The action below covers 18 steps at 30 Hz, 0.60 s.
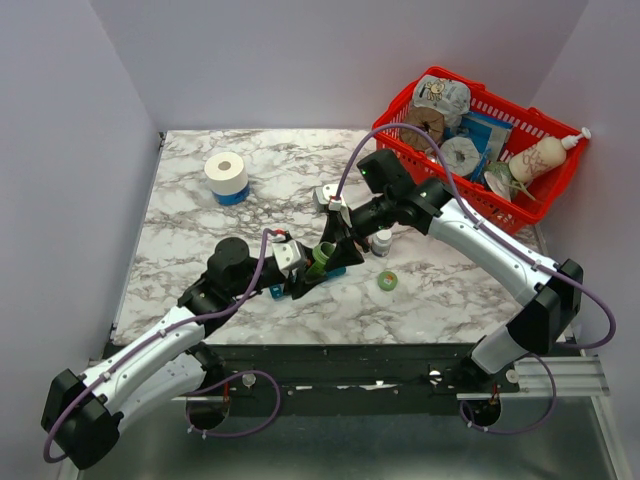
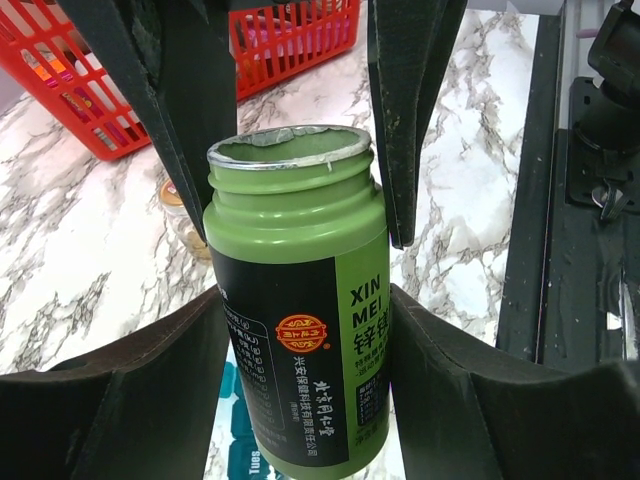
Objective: Sort the pills into containers
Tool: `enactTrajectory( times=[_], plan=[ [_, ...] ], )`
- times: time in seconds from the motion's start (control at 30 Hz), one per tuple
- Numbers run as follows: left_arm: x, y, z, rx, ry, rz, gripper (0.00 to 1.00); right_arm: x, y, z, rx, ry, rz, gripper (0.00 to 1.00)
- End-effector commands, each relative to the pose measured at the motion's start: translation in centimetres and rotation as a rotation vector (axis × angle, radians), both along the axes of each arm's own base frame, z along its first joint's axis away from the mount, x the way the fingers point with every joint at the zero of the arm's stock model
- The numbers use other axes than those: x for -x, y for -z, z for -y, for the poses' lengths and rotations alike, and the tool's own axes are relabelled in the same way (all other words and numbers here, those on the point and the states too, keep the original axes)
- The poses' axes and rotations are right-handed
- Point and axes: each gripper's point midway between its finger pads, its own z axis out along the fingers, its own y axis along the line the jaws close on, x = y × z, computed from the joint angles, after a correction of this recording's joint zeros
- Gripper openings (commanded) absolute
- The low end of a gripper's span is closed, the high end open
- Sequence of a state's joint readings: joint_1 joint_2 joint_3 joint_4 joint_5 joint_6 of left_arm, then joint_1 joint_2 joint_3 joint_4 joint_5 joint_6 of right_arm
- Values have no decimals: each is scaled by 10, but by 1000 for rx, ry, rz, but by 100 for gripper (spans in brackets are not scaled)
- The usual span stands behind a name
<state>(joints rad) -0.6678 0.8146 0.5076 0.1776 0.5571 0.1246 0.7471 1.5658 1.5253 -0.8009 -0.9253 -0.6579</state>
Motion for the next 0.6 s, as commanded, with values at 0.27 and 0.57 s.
enactTrajectory(
  times=[0.27, 0.57],
  plan=[
    [1, -15, 1, 55, 6, 22, 55, 7, -13, -9, -56, -42, -31, 21],
    [5, -14, 2, 62, 22, 16, 0, 8, -13, -8, -56, -39, -36, 32]
  ],
)
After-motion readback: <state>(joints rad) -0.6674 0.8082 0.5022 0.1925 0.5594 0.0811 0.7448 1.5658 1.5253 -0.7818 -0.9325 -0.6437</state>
